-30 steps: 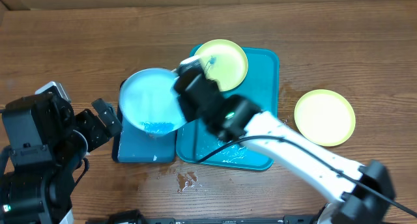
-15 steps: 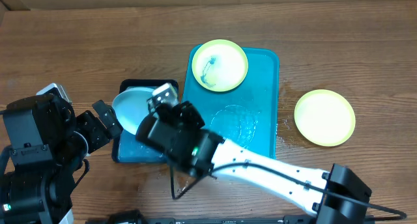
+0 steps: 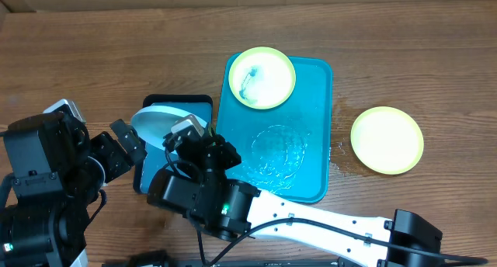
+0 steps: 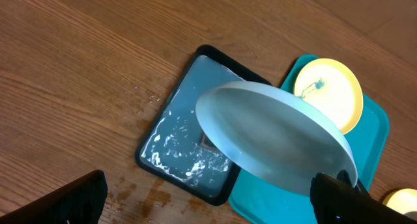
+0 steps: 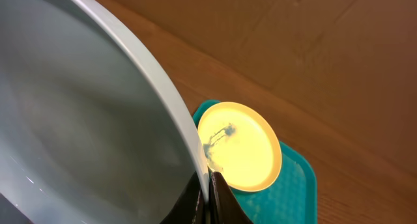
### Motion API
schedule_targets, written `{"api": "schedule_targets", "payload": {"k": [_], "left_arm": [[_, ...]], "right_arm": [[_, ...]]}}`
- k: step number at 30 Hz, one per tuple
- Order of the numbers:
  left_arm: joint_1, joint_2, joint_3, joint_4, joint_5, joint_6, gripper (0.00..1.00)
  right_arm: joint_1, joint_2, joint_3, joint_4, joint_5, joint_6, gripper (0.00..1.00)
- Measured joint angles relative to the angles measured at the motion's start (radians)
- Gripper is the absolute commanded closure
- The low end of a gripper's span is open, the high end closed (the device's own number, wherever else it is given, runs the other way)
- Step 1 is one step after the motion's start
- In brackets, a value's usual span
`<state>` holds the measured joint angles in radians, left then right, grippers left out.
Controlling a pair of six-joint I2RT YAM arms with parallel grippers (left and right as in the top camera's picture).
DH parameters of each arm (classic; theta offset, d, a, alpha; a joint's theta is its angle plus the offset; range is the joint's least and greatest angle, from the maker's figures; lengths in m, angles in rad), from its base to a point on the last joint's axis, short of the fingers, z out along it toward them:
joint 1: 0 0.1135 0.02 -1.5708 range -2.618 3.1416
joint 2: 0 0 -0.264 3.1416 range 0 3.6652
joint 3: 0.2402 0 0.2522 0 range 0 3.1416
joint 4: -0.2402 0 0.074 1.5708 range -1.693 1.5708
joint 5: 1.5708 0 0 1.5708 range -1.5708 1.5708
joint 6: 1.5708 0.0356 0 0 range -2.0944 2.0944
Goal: Clean dirty plates on tray and stack at the side
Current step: 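Lift the light-blue plate with the right gripper and tilt it over the water tray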
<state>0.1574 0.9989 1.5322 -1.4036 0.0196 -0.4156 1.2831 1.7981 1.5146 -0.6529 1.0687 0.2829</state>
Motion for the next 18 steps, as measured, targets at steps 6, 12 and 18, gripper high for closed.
{"api": "schedule_targets", "payload": {"k": [6,12,18], "left_arm": [[0.0,0.0,0.0,0.0,0.0,0.0,0.0],[0.0,0.0,0.0,0.0,0.0,0.0,0.0],[0.0,0.001,0.0,0.0,0.0,0.0,0.0]], "right_arm": [[0.009,0.0,0.0,-0.003,0.02,-0.004,0.96],[0.009,0.0,0.0,-0.002,0.024,-0.007,0.96],[0.009,0.0,0.0,-0.018,0.045,-0.007,0.96]]}}
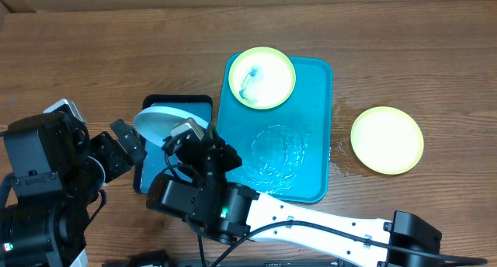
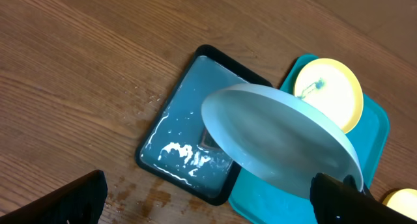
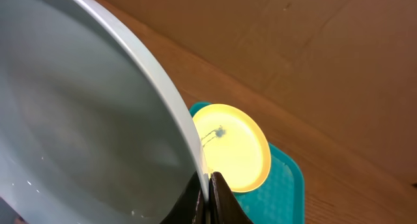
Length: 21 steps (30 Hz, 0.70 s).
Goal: Clean dirty plates on tray and stack at the side
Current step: 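Lift the light-blue plate with the right gripper and tilt it over the water tray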
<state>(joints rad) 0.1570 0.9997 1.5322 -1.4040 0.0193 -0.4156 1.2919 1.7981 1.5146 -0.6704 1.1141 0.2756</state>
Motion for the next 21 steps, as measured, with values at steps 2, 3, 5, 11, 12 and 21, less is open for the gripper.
{"api": "schedule_targets", "payload": {"k": [2,3,5,11,12,21], "left_arm": [[0.0,0.0,0.0,0.0,0.0,0.0,0.0],[0.0,0.0,0.0,0.0,0.0,0.0,0.0],[0.0,0.0,0.0,0.0,0.0,0.0,0.0],[0.0,0.0,0.0,0.0,0.0,0.0,0.0],[0.0,0.0,0.0,0.0,0.0,0.0,0.0],[0.0,0.007,0.0,0.0,0.0,0.0,0.0]], "right_arm": [[0.0,0.0,0.0,-0.003,0.006,0.0,0.96],[0.0,0.0,0.0,-0.003,0.011,0.0,0.96],[0.0,0.0,0.0,-0.003,0.018,0.0,0.96],[0.0,0.0,0.0,-0.003,0.028,0.0,0.96],[0.0,0.0,0.0,-0.002,0.029,0.0,0.96],[-0.004,0.0,0.0,0.032,0.076,-0.043,0.96]]}}
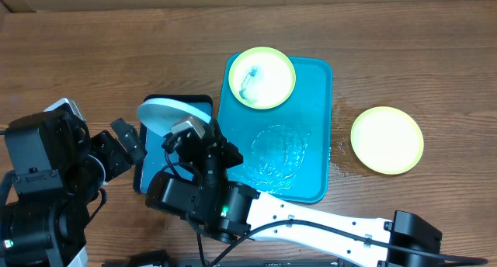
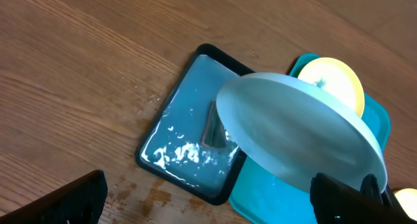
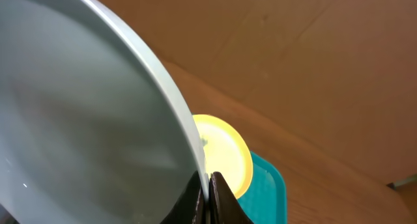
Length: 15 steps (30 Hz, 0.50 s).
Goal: Clean dirty plates on tray and stack at the side
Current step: 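Lift the light-blue plate with the right gripper and tilt it over the water tray, then carry the light-blue plate right and set it on the yellow plate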
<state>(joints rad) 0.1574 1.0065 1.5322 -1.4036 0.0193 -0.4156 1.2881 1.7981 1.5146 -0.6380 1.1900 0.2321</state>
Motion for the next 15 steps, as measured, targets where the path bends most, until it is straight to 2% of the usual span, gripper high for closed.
{"api": "schedule_targets", "payload": {"k": [9,12,15], "left_arm": [[0.0,0.0,0.0,0.0,0.0,0.0,0.0],[0.0,0.0,0.0,0.0,0.0,0.0,0.0],[0.0,0.0,0.0,0.0,0.0,0.0,0.0]], "right_arm": [[-0.007,0.0,0.0,-0.006,-0.019,-0.039,0.96],[-0.03,0.0,0.0,-0.085,-0.08,0.081,0.96],[-0.119,0.0,0.0,-0.138,-0.248,0.234,0.96]]}}
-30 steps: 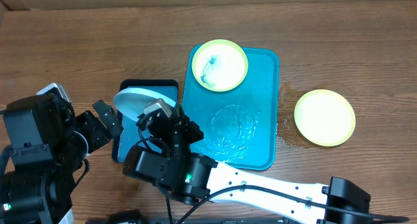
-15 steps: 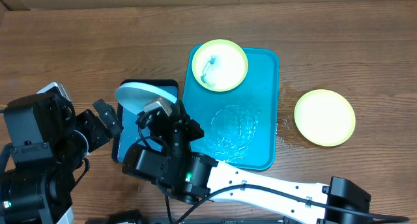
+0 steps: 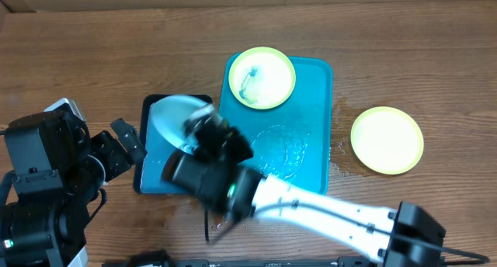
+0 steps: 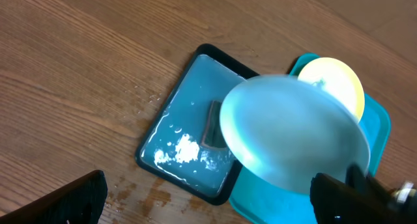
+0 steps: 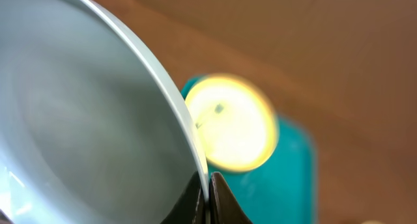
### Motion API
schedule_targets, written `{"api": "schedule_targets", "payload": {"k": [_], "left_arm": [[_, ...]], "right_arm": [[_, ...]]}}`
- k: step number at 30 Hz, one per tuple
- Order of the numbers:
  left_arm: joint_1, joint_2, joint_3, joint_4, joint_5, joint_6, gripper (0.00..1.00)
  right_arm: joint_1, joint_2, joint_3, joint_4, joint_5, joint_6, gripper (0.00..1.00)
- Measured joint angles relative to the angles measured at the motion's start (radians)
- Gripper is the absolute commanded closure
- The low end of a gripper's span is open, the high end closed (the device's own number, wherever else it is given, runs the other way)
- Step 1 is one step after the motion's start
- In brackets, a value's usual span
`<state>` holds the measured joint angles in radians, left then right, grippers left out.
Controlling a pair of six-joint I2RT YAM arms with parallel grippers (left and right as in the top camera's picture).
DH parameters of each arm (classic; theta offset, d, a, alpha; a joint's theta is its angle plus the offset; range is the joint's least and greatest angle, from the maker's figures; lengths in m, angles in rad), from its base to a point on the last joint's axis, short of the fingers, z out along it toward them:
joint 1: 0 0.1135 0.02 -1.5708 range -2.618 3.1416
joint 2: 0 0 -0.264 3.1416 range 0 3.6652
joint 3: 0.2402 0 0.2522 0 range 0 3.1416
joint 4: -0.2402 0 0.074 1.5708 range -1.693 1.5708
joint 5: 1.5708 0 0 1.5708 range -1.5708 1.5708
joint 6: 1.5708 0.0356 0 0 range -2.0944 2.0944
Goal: Clean dirty plates on tray and stack at the side
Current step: 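Carry the light-blue plate right and set it on the yellow plate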
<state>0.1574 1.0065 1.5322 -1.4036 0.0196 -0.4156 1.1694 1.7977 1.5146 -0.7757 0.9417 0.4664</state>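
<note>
My right gripper (image 5: 209, 185) is shut on the rim of a pale blue plate (image 5: 85, 120), held tilted above the black water tray (image 3: 155, 170); the plate (image 3: 172, 118) and arm are blurred. A dirty yellow plate (image 3: 262, 78) with dark smears sits at the far end of the teal tray (image 3: 314, 143). A clean yellow plate (image 3: 387, 140) lies on the table at the right. My left gripper (image 4: 208, 204) is open beside the black tray (image 4: 179, 146), nothing between its fingers (image 4: 71, 198). A grey sponge (image 4: 212, 124) lies in the water.
Wet patches mark the wood near the black tray's left edge (image 4: 146, 97) and beside the teal tray (image 3: 339, 154). The left arm's base (image 3: 39, 182) fills the lower left of the table.
My right arm has swung to the right and up, blurred now, carrying the blue plate more level over the black tray and teal tray edge. The left gripper has stayed put.
My right gripper stayed shut on the blue plate's rim throughout, holding it tilted over the black water tray. The plate sat slightly higher and farther toward the teal tray at each moment. The dirty yellow plate, the clean yellow plate and my left gripper stayed still.
</note>
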Motion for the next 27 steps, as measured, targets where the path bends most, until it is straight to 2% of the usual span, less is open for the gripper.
{"api": "schedule_targets", "payload": {"k": [5,9,13,17,22,27], "left_arm": [[0.0,0.0,0.0,0.0,0.0,0.0,0.0],[0.0,0.0,0.0,0.0,0.0,0.0,0.0],[0.0,0.0,0.0,0.0,0.0,0.0,0.0],[0.0,0.0,0.0,-0.001,0.0,0.0,0.0],[0.0,0.0,0.0,0.0,0.0,0.0,0.0],[0.0,0.0,0.0,0.0,0.0,0.0,0.0]], "right_arm": [[-0.283,-0.002,0.0,0.006,-0.477,0.138,0.96],[-0.546,-0.032,0.0,-0.033,-0.863,0.172,0.96],[-0.799,-0.089,0.0,-0.121,-1.082,0.167,0.96],[-1.032,-0.136,0.002,-0.274,-1.158,0.125,0.96],[-1.262,-0.142,-0.019,-0.444,-1.075,0.097,0.96],[-1.364,-0.142,-0.133,-0.434,-0.975,0.09,0.96]]}}
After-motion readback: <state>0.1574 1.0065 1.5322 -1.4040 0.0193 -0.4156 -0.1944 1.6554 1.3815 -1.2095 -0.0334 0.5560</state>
